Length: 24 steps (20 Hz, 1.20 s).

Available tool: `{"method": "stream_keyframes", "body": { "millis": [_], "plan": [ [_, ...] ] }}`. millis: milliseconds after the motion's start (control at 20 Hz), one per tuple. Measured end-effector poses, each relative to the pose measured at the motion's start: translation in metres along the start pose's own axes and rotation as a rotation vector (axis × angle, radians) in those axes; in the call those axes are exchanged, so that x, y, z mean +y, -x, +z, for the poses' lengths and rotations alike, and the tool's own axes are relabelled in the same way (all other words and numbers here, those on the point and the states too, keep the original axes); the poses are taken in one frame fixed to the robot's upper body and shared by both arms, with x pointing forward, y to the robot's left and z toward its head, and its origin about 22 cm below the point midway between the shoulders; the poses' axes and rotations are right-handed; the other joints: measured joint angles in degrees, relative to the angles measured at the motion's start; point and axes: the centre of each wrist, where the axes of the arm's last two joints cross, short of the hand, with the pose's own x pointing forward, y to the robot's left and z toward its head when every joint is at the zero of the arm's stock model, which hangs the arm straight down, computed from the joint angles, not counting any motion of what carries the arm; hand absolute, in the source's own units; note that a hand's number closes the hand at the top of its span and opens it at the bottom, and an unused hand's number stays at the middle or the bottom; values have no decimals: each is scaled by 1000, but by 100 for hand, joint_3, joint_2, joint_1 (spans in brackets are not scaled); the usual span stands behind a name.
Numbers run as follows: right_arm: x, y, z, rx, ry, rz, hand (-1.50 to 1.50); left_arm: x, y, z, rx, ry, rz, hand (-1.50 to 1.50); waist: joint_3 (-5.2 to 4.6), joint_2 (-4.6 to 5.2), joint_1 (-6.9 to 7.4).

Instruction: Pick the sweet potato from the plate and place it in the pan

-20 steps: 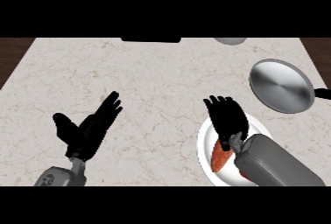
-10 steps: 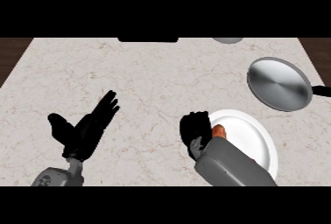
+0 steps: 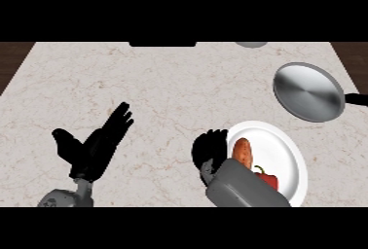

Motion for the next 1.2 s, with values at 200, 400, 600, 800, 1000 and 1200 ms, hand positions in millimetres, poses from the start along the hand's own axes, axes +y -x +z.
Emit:
{"method": "stream_keyframes", "body": {
  "millis": [200, 400, 600, 800, 1000, 1200],
  "plan": [
    [6, 5, -7, 62, 14, 74, -150, 0, 1, 1, 3, -5, 0, 0, 1, 1, -19],
    [7, 13, -7, 93, 21, 93, -150, 0, 1, 2, 4, -12, -2, 0, 3, 3, -31],
    [12, 20, -6, 106, 14, 103, -150, 0, 0, -3, 5, -12, -1, 0, 4, 10, -39],
    [24, 25, -8, 141, 6, 119, -150, 0, -2, -1, -1, -10, 1, 0, 5, 12, -28],
    [27, 33, -9, 164, 13, 134, 150, -2, 2, 0, 0, -11, 0, 0, 6, 13, -13],
    [25, 33, -10, 172, 53, 202, 150, -1, 3, -4, -1, -5, 4, 0, 4, 15, 4]
  ]
}}
